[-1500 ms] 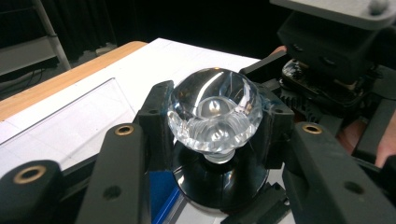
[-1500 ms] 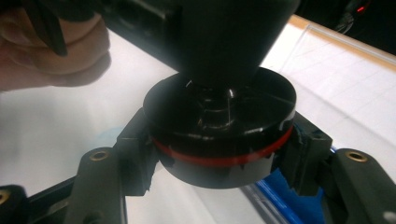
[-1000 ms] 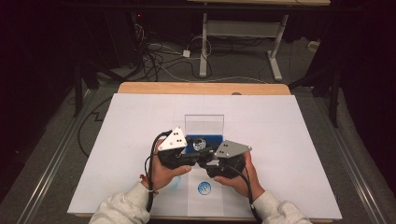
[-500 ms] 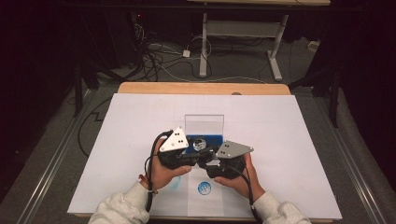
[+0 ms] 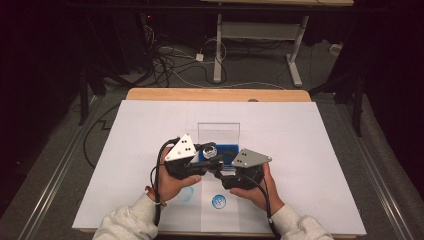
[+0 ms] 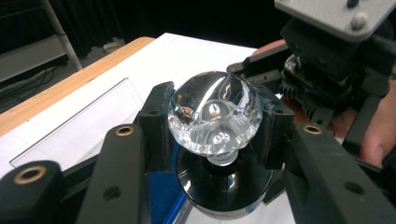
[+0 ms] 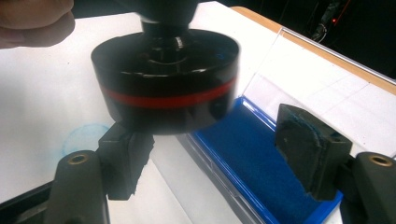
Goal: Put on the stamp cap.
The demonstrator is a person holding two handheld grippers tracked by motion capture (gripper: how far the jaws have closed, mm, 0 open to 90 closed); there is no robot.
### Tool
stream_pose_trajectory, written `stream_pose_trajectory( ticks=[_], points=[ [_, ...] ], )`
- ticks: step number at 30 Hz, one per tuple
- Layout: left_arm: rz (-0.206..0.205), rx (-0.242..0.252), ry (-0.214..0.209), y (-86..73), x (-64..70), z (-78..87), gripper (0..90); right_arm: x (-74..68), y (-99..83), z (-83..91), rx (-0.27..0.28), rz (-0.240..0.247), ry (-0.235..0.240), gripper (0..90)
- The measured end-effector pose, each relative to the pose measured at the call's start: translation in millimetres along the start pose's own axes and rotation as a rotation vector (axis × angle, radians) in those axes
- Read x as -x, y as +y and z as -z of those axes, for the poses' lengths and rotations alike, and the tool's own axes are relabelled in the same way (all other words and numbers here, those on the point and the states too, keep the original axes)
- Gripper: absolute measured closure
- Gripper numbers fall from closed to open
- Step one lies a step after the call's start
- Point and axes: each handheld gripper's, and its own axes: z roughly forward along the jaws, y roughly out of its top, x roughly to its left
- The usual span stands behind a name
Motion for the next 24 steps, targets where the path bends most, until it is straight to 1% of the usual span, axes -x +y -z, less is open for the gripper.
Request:
stream_pose_trajectory(
  ticks=[2,4,5,7,9,10,12,14,15,16,17,19,24],
  points=[
    [0.0,0.0,0.01,0.1,-0.6,1.0,54.6,1.0,0.4,1.5,-0.005,0.011,-0.005,26.2],
    [-0.005,-0.007,0.009,0.3,-1.6,2.2,54.6,2.9,0.6,3.9,-0.009,0.022,-0.004,25.3],
    [-0.006,-0.008,0.016,0.0,-1.7,2.6,54.6,4.0,0.5,5.3,-0.008,0.02,-0.002,24.9],
    [-0.006,-0.013,0.013,-0.8,-3.2,3.1,54.6,6.8,0.1,7.2,-0.009,0.01,0.01,22.9],
    [-0.01,-0.023,0.021,-1.5,-4.3,3.2,54.6,9.6,0.7,8.7,-0.02,0.016,0.004,23.3],
    [-0.011,-0.024,0.023,-2.0,-5.1,3.6,54.6,11.4,1.5,10.1,-0.016,0.018,-0.001,23.1],
    [-0.008,-0.028,0.027,-2.7,-7.2,4.3,54.6,14.7,3.6,12.2,-0.02,0.01,0.002,22.6],
    [-0.004,-0.031,0.032,-3.6,-8.8,4.7,54.6,16.4,4.2,14.6,-0.018,0.024,-0.017,23.3],
    [-0.006,-0.036,0.033,-4.1,-9.5,4.8,54.6,17.0,4.1,15.4,-0.016,0.018,-0.023,23.7],
    [-0.006,-0.036,0.038,-4.4,-9.9,5.1,54.6,18.7,4.0,16.8,-0.021,0.022,-0.034,23.8],
    [-0.002,-0.036,0.041,-4.6,-10.3,5.5,54.6,19.9,4.0,18.3,-0.024,0.032,-0.046,23.9],
    [-0.005,-0.04,0.042,-4.6,-10.6,5.8,54.6,21.3,4.0,20.5,-0.028,0.03,-0.059,24.1],
    [-0.011,-0.059,0.055,-6.2,-11.5,4.5,54.6,26.2,5.7,27.9,-0.012,0.033,-0.096,24.4]
  ],
)
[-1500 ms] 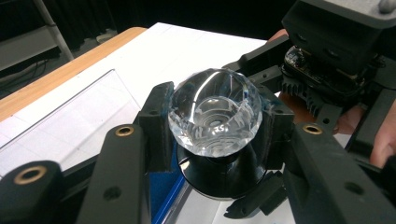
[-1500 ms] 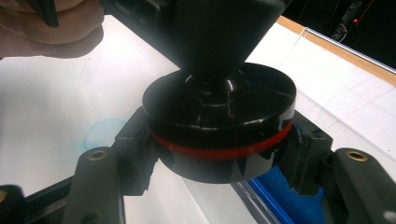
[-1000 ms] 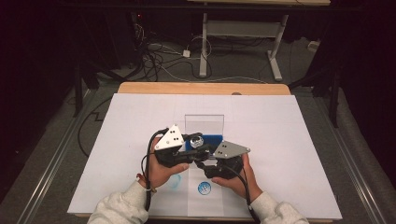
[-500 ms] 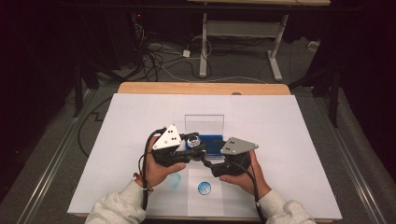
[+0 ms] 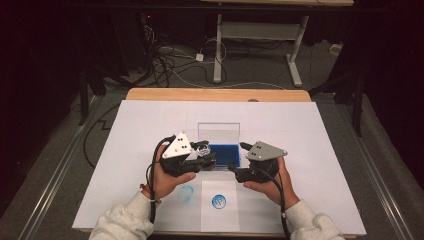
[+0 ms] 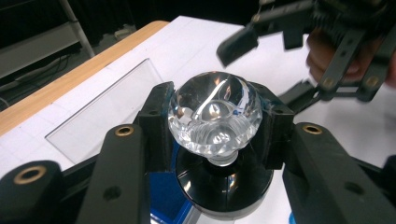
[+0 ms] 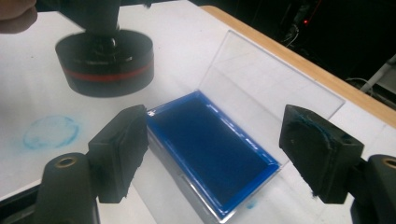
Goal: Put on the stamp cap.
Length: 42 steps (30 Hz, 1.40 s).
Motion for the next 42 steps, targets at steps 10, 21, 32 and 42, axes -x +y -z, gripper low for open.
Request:
stream_pose_trajectory(
  ticks=[10,21,32,42],
  points=[
    [0.0,-0.006,0.03,-1.5,-5.9,5.1,54.5,8.2,1.6,16.8,0.008,-0.005,-0.054,24.6],
    [-0.016,-0.019,0.042,-1.2,-6.1,6.4,54.5,14.8,-6.2,37.3,0.023,0.019,-0.124,25.3],
    [-0.018,-0.024,0.058,-1.6,-8.8,10.4,54.5,19.0,-21.2,54.9,0.015,0.011,-0.166,24.5],
    [-0.027,-0.034,0.072,-2.1,-11.2,11.8,54.5,18.8,-41.8,78.7,0.043,-0.018,-0.221,21.7]
  ],
)
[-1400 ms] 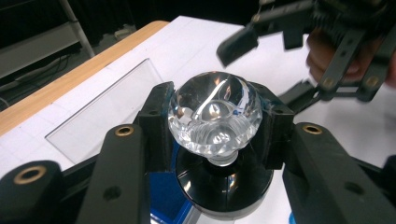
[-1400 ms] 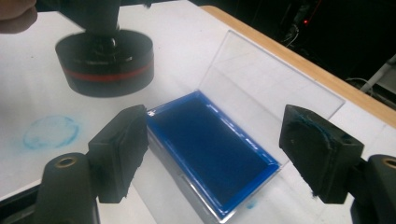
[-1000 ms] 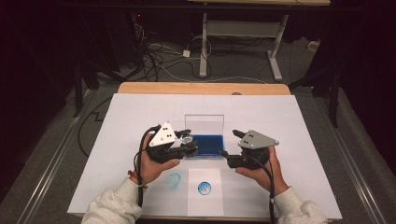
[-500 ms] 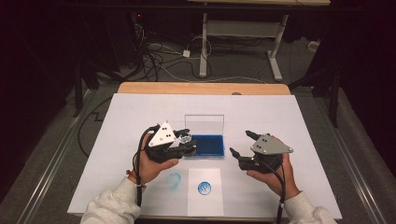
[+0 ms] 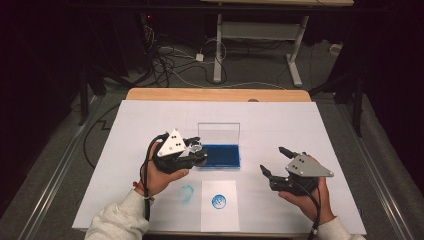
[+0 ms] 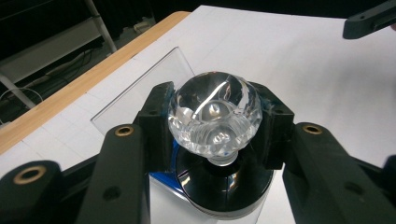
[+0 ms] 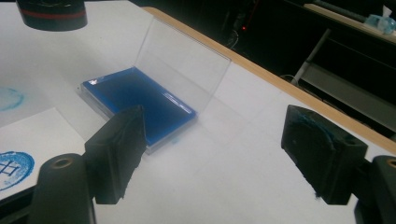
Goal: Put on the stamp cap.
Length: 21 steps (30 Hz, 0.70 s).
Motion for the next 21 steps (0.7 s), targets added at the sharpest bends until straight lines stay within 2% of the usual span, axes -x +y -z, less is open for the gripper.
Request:
stream_pose_trajectory(
  ticks=[2,8,13,21],
  points=[
    [-0.001,-0.002,0.003,0.0,-0.5,0.0,54.5,1.0,-5.5,4.1,-0.006,-0.004,-0.024,21.4],
    [0.001,-0.004,0.001,-0.4,-2.8,0.1,54.5,5.7,-19.7,12.0,-0.024,-0.02,-0.027,20.3],
    [0.004,-0.001,0.007,0.3,-5.4,1.5,54.5,7.5,-28.6,15.9,-0.036,-0.029,-0.05,20.3],
    [0.005,0.01,0.012,2.5,-7.9,3.8,54.5,5.9,-35.1,17.3,-0.067,-0.033,-0.052,20.7]
  ],
)
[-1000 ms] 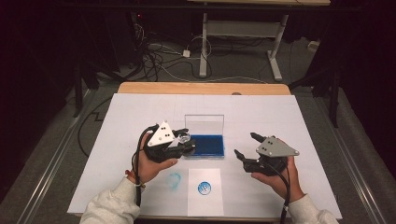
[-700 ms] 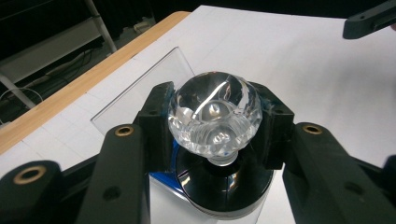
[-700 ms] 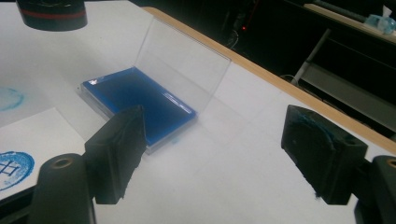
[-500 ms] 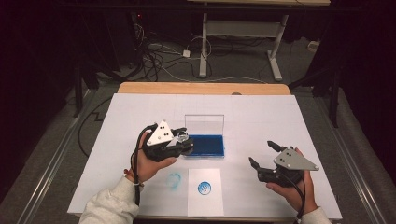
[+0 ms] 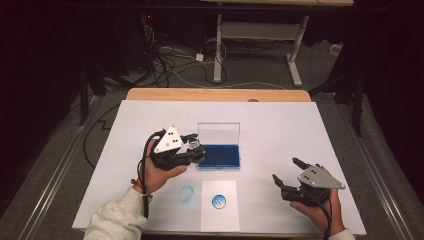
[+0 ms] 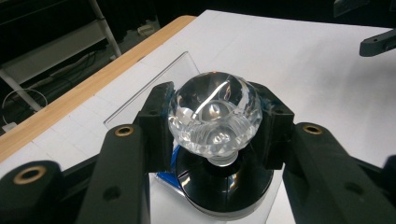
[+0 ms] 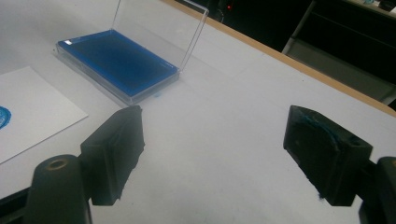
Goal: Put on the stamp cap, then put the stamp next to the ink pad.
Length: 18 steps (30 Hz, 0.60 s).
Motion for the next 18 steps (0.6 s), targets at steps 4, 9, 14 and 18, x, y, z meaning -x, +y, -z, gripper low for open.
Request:
stream_pose_trajectory(
  ticks=[4,9,14,18],
  points=[
    [-0.001,0.0,0.003,1.2,-0.3,1.8,54.5,-0.6,-1.0,-0.3,-0.001,-0.002,0.008,20.2],
    [0.001,0.002,-0.005,4.6,-1.1,1.7,54.5,-2.8,-0.4,-2.3,0.0,-0.002,0.019,20.4],
    [0.001,0.001,-0.007,8.2,-3.4,3.4,54.5,-5.5,-1.1,-5.8,-0.02,0.012,0.033,20.5],
    [-0.011,-0.011,-0.001,10.1,-4.9,6.5,54.5,-6.8,-0.6,-7.5,-0.022,0.013,0.036,20.5]
  ],
)
